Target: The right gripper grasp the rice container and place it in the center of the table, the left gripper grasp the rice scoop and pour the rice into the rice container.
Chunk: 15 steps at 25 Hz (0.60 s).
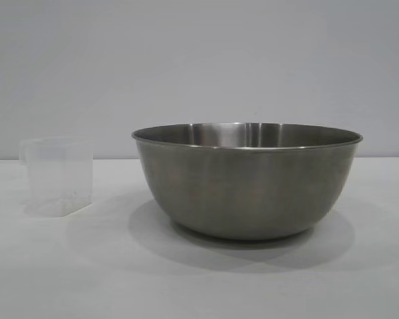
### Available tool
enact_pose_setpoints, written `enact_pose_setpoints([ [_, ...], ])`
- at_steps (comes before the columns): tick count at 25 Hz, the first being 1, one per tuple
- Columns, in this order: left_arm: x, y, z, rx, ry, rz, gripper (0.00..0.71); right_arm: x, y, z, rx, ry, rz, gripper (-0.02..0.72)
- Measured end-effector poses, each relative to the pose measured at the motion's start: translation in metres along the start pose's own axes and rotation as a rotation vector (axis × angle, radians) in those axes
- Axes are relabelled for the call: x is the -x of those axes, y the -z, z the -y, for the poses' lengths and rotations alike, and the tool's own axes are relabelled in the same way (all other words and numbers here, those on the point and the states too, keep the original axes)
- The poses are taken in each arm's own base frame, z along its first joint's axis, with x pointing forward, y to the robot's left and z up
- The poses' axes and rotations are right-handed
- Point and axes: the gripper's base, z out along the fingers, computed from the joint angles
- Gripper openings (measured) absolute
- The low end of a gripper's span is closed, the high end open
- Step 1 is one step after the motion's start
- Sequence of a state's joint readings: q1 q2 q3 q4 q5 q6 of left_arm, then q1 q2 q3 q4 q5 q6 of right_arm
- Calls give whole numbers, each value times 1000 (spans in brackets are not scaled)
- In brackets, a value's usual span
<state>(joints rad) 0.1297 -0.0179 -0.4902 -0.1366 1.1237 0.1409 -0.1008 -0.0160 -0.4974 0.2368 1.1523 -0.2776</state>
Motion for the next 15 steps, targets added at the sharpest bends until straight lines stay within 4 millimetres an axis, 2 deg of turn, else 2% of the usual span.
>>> enact_pose_setpoints([
  [15, 0, 0, 0, 0, 0, 0, 221, -1, 0, 0, 33, 19, 0, 243],
])
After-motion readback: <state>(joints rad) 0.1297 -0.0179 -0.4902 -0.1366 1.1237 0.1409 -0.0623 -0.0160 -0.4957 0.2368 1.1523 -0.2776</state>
